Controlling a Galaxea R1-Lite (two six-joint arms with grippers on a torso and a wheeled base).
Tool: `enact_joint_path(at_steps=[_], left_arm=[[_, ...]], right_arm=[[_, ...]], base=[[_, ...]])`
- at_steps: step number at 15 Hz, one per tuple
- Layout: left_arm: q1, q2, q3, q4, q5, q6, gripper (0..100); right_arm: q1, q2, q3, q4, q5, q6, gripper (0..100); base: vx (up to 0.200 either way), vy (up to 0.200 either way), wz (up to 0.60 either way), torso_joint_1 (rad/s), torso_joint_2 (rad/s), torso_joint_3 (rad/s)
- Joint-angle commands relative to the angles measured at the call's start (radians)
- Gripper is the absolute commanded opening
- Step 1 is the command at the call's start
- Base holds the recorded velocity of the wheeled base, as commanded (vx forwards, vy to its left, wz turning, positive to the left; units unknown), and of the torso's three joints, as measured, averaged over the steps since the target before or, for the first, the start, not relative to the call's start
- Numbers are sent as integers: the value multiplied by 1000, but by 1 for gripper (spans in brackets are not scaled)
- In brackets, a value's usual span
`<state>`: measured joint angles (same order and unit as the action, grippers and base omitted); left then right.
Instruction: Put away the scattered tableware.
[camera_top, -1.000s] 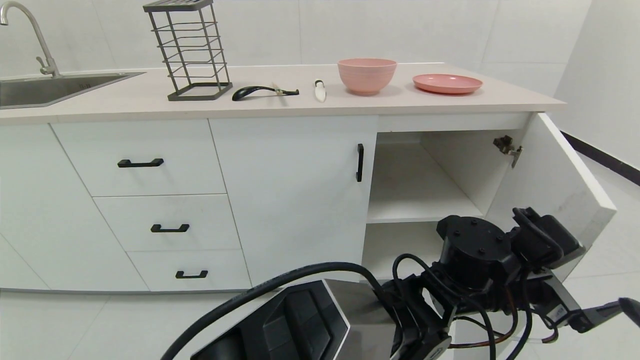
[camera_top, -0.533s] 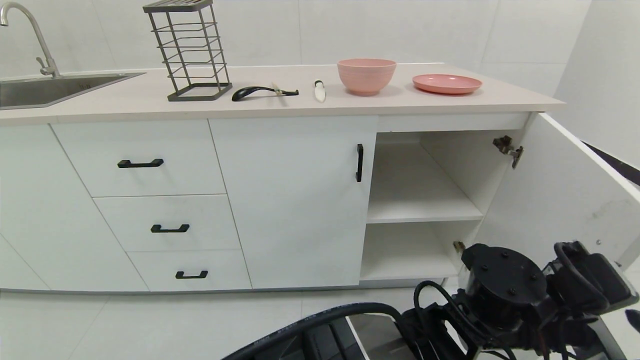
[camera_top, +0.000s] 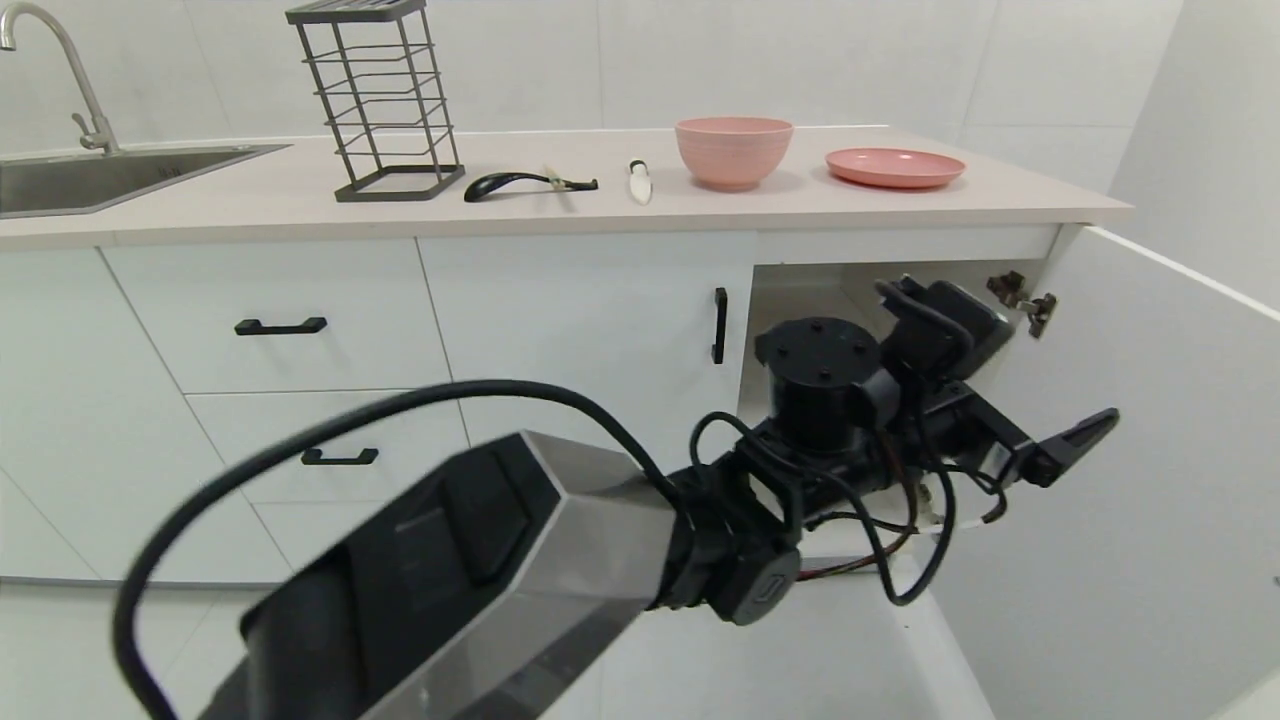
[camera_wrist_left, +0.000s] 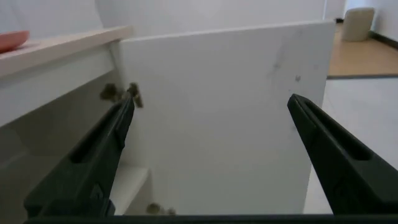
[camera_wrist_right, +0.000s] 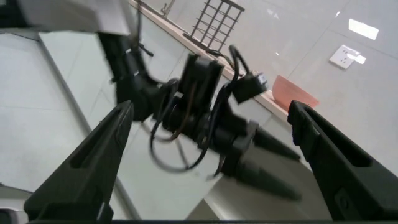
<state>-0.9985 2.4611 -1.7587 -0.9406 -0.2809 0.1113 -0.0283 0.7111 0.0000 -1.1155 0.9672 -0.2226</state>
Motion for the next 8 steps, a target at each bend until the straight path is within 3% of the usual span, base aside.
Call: enact_joint_path(at_steps=[1,2,4,6,8], left_arm=[[136,-332,377,-73,11,-1,100],[199,-471,559,-139,11,-4,100],[316,-705,765,-167,11,-22,100],[437,-910,910,-159,5,-21,100],[574,-1174,1108,-141,2,-22,100]], right_arm=[[14,-150,0,69,-1,2,100],[14,-222,0,140,1,3,100],[18,-337,0,275,-1,5,100],[36,-456,0,422,-2,6,100],[45,-645,0,675,-35,9,100]], base=[[0,0,0,0,0,0],[0,0,0,0,0,0],[0,0,0,0,0,0],[0,0,0,0,0,0],[0,0,0,0,0,0]])
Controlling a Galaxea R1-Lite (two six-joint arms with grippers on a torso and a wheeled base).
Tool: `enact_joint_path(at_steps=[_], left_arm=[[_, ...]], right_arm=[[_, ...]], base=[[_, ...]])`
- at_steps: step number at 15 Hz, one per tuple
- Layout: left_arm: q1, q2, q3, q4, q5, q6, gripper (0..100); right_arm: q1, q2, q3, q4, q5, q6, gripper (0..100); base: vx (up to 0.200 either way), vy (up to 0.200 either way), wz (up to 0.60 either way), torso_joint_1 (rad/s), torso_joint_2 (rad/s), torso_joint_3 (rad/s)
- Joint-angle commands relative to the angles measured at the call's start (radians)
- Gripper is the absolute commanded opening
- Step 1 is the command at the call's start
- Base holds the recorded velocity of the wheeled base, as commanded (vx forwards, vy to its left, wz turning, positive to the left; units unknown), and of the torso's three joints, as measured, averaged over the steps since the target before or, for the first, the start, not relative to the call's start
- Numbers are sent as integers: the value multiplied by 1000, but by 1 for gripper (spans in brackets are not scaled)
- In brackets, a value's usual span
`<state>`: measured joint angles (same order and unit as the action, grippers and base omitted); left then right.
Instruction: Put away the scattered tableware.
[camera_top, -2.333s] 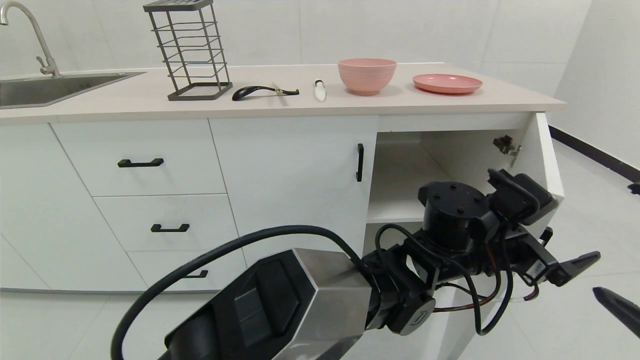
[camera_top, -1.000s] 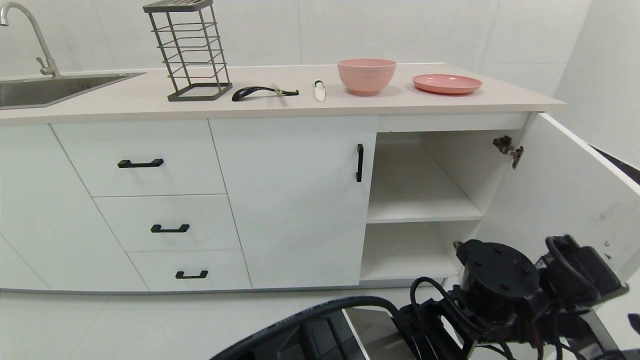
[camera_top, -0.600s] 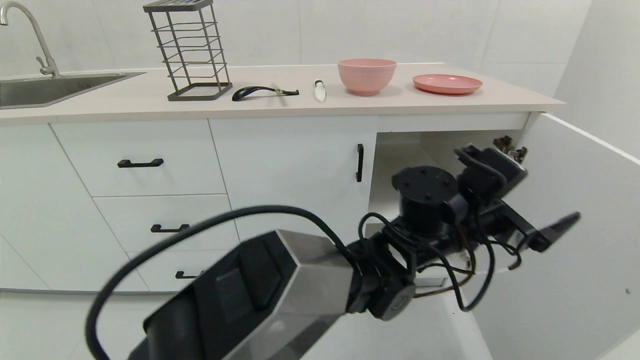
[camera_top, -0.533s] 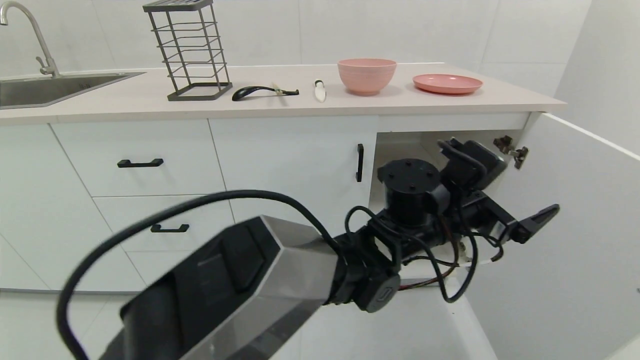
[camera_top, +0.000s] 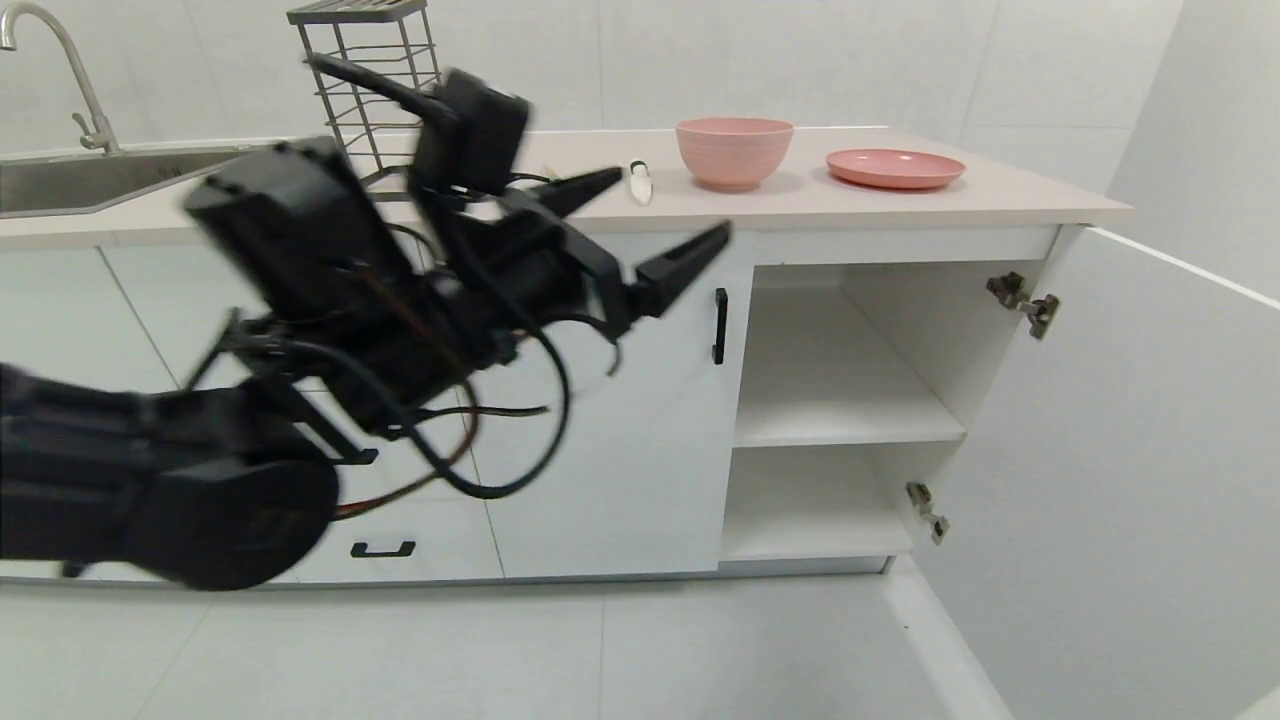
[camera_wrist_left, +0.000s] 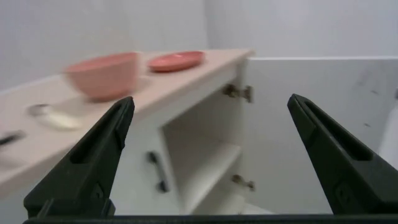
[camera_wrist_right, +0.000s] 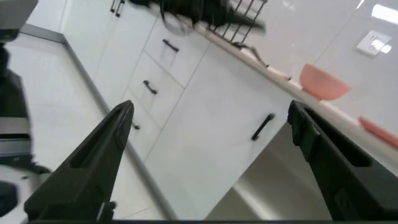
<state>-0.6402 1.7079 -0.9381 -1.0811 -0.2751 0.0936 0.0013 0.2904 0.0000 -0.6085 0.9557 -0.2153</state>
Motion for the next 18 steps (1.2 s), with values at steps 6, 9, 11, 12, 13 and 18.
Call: enact_joint_path(at_steps=[6,9,11,12,13,18], left_arm=[[482,-1019,691,205,-7,-6,100],[602,-1237,840,320,-7,-34,100],[639,-1393,930,452,-6,-71,100],[646,-1442,938,507,-7,-81,100],[659,-1538,937,638,-4,-91,100],[692,-1633,938,1014,63,38,100]], right_arm=[[8,-274,-14,282,47,19,100],[2,-278,0,374,38,17,100],[2,-278,0,472,-158,16,100],[2,-278,0,510,-227,16,100],[0,-278,0,533,-338,25,100],[-1,-278,0,552,-646,195,100]], base=[[0,0,0,0,0,0],[0,0,0,0,0,0],[0,0,0,0,0,0],[0,0,0,0,0,0],[0,0,0,0,0,0],[0,0,0,0,0,0]])
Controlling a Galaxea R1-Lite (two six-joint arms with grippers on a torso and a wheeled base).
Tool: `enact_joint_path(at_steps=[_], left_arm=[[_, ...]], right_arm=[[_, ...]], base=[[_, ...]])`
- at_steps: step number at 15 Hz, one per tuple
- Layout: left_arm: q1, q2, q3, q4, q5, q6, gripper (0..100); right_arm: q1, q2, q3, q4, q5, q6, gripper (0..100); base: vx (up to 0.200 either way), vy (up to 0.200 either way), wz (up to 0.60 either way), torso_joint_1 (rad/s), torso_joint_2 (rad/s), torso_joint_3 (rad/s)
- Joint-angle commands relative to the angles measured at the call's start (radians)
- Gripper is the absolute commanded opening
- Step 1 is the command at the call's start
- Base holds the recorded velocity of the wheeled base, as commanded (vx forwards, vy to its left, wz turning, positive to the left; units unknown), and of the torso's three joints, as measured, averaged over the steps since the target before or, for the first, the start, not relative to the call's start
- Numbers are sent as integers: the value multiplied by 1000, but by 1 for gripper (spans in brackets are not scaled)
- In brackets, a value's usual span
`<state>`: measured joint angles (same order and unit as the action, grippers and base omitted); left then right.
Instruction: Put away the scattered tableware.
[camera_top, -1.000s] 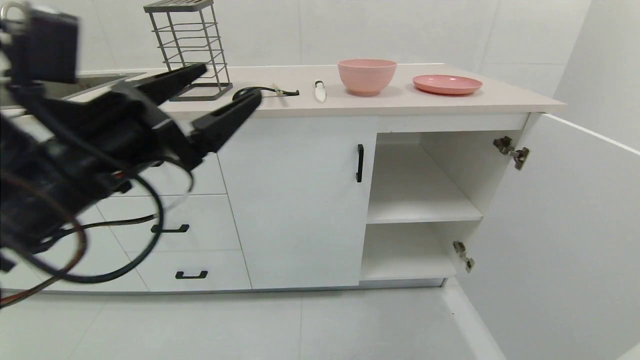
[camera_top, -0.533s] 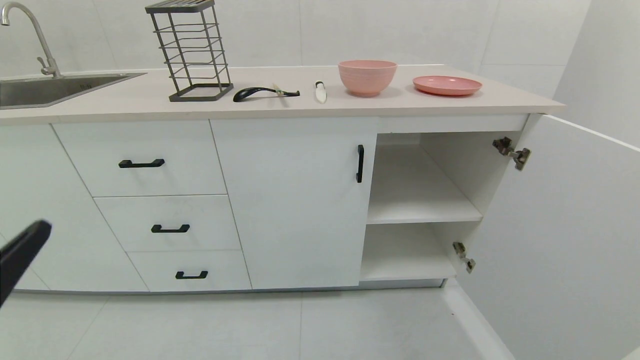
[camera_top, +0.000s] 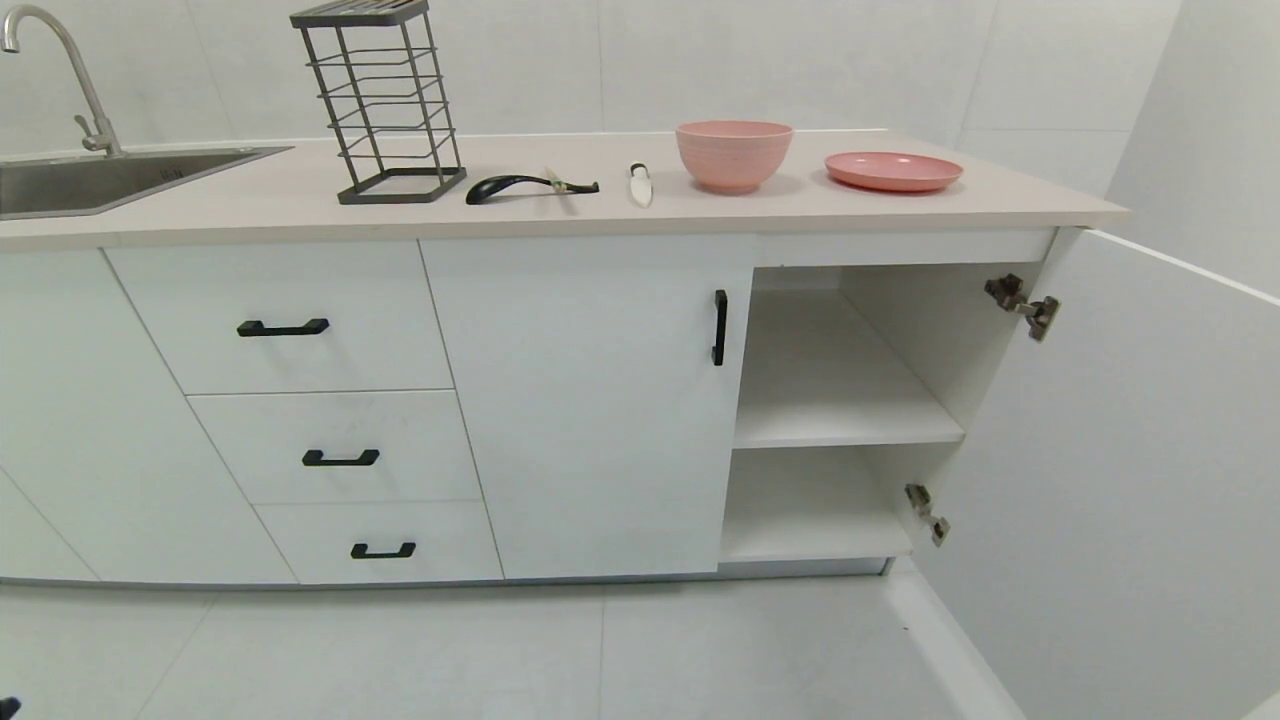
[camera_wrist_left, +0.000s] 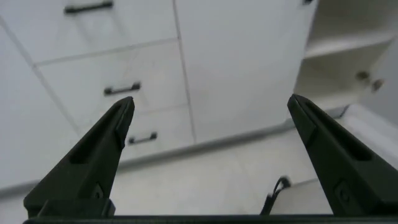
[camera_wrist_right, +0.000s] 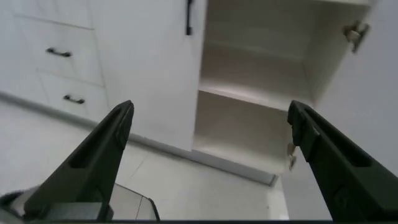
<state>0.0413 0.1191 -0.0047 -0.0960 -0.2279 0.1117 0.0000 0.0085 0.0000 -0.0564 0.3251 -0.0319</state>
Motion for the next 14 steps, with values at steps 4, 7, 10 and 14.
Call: enact_joint_path(at_steps=[4,7,10,14], left_arm=[[12,-42,5,91,163,-64,100],[11,-42,5,91,186,-92,100],[11,-42,5,93,206,-93,100],[6,-44,5,91,185,-93,100]], right_arm=[[-2,4,0,40,-291,21,100],[-2,4,-2,61,-345,35,100],[-2,4,-2,59,-344,37,100],[-2,4,-2,61,-344,35,100]], base=[[0,0,0,0,0,0],[0,0,0,0,0,0],[0,0,0,0,0,0],[0,0,0,0,0,0]])
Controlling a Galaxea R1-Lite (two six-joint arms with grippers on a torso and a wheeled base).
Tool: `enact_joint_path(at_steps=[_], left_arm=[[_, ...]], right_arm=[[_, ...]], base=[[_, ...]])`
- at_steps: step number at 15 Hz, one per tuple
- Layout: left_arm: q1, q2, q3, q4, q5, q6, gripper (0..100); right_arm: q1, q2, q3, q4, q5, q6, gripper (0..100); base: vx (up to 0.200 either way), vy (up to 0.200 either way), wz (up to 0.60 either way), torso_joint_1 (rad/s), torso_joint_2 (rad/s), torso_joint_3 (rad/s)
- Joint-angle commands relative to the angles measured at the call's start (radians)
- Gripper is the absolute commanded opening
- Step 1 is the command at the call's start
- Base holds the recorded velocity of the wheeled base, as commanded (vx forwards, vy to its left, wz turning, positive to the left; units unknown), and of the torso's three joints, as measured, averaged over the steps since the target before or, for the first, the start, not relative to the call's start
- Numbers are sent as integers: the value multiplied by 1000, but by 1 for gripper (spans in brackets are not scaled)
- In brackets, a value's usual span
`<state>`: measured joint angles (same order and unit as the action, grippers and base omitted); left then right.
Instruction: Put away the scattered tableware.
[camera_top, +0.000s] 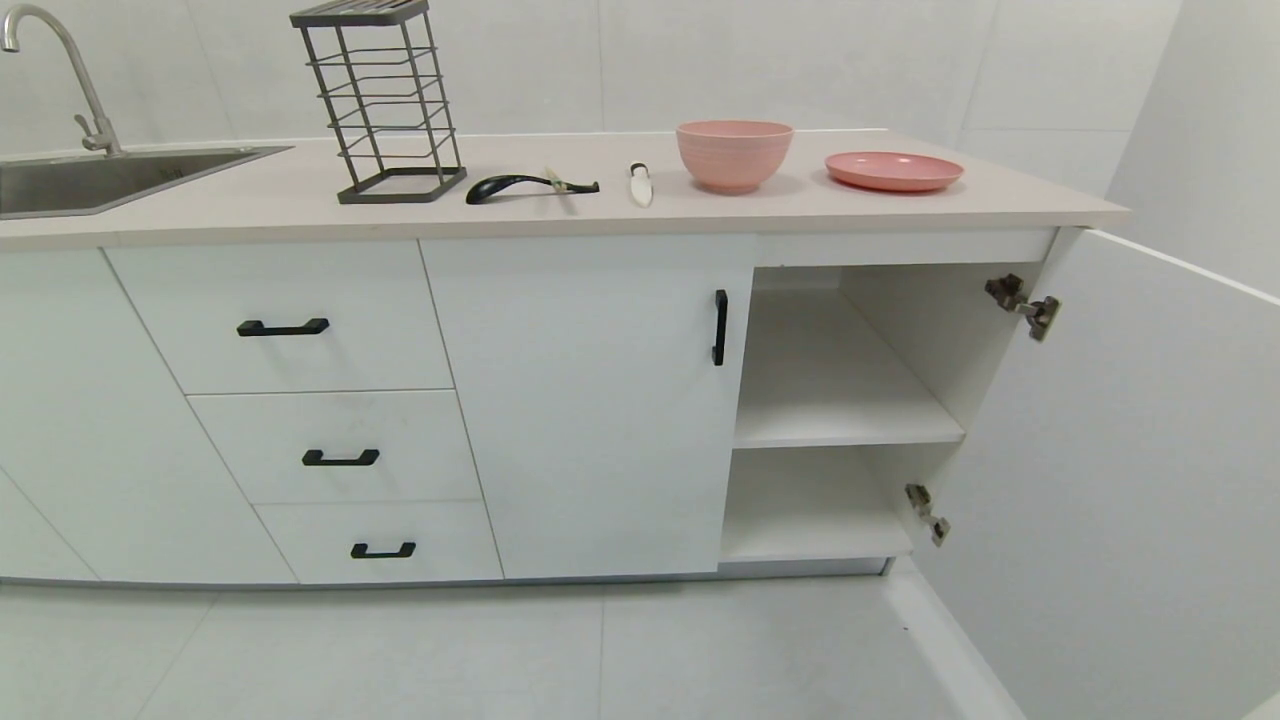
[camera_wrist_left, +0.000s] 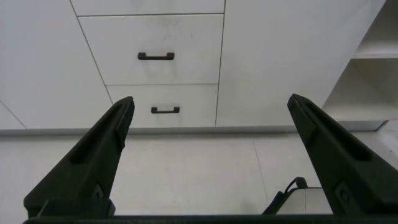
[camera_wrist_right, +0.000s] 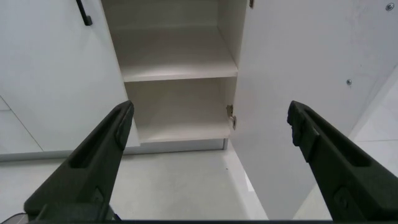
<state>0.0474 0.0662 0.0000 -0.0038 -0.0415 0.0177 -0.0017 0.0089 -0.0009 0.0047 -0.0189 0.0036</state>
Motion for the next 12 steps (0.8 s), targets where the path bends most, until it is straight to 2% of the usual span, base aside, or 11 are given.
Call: enact_joint_path(at_steps=[1,5,9,12], left_arm=[[2,9,0,-1,5,-2,100],[2,11,0,-1,9,-12,100],[0,11,0,-1,11,-15,100],[0,11,0,1,11,-18,100]], right_arm=[[2,3,-1,0,-1,-1,100],[0,3,-1,1,-1,-1,100],[2,3,-1,0,-1,-1,100],[0,3,-1,0,-1,-1,100]], base=[[0,0,0,0,0,0],[0,0,0,0,0,0],[0,-200,0,13,-1,2],[200,0,0,-1,4,2]])
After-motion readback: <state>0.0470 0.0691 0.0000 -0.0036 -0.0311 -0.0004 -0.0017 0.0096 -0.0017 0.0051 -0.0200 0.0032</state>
